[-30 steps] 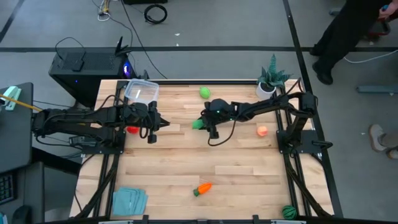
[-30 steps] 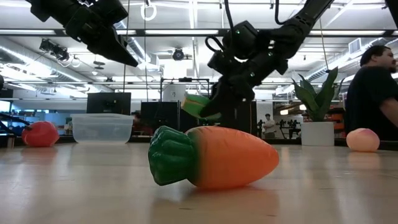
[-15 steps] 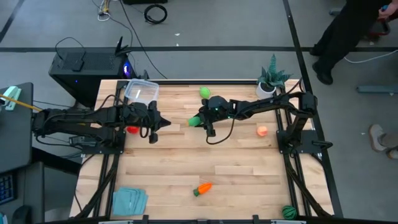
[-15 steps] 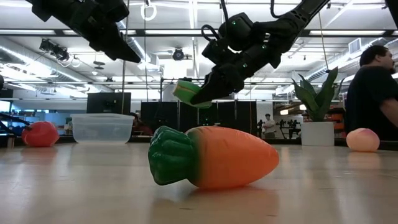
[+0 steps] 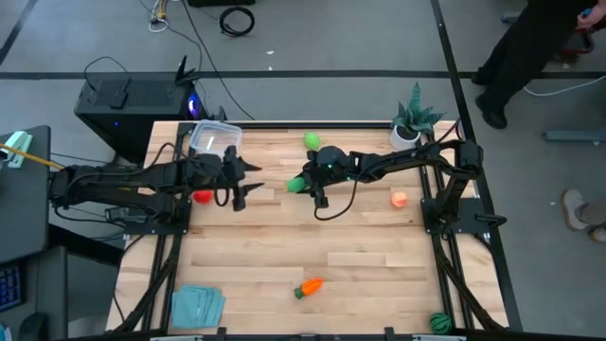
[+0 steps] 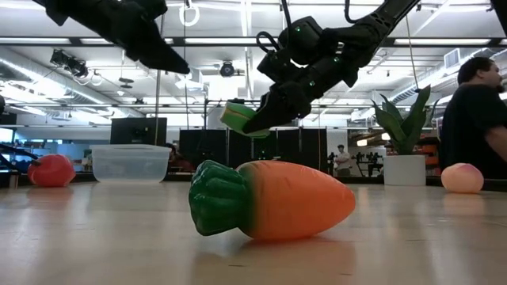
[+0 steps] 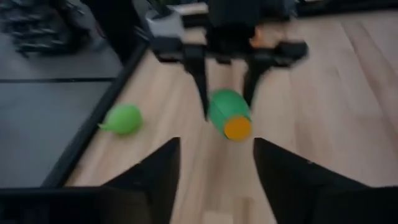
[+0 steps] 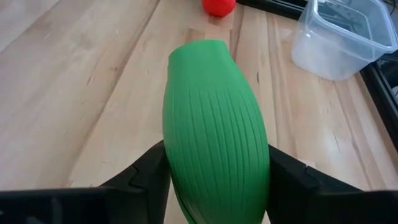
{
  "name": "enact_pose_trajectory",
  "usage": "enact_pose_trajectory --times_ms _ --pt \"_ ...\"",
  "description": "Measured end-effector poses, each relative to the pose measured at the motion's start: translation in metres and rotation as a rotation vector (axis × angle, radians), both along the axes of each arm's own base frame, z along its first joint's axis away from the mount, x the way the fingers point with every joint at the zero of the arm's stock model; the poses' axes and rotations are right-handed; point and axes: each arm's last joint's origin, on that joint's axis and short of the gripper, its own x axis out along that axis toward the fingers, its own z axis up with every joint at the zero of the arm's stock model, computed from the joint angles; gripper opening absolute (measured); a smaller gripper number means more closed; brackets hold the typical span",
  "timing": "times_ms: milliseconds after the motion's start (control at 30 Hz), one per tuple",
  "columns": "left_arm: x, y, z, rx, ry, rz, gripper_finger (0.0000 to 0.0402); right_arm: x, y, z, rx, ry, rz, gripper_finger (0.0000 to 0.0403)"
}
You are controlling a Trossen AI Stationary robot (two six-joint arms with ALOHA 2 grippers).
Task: Pick and placing Produce into tupperware
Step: Put the green corn into the transparent bin
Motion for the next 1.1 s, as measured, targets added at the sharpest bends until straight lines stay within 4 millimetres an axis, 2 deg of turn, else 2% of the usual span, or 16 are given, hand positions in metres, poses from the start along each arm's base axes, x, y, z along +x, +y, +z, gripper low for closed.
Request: enact_pose_trajectory --times_ms 100,233,400,600,767,1100 --pt "0.001 0.001 0.003 0.003 -0.04 0.019 0.0268 0.0 0.0 0.0 0.0 0.0 0.0 0.02" --pt "0.002 0.001 0.006 -0.039 -0.082 0.037 0.0299 0.0 0.0 0.0 0.0 0.0 0.0 0.02" --pt "0.003 0.001 0.003 -0.153 -0.109 0.084 0.0313 0.001 0.0 0.002 -0.004 -0.019 0.0 0.0202" --pt "0.015 0.0 -0.011 -0.163 -0.036 0.081 0.0312 0.002 0.0 0.004 -0.01 -0.043 0.0 0.0201" --pt "0.031 -0.005 -0.028 -0.012 0.081 -0.02 0.0312 0.002 -0.001 0.004 -0.011 -0.046 0.0 0.0201" --pt "0.06 -0.012 -0.047 0.19 0.102 -0.146 0.0311 0.002 -0.001 0.004 -0.011 -0.047 0.0 0.0201"
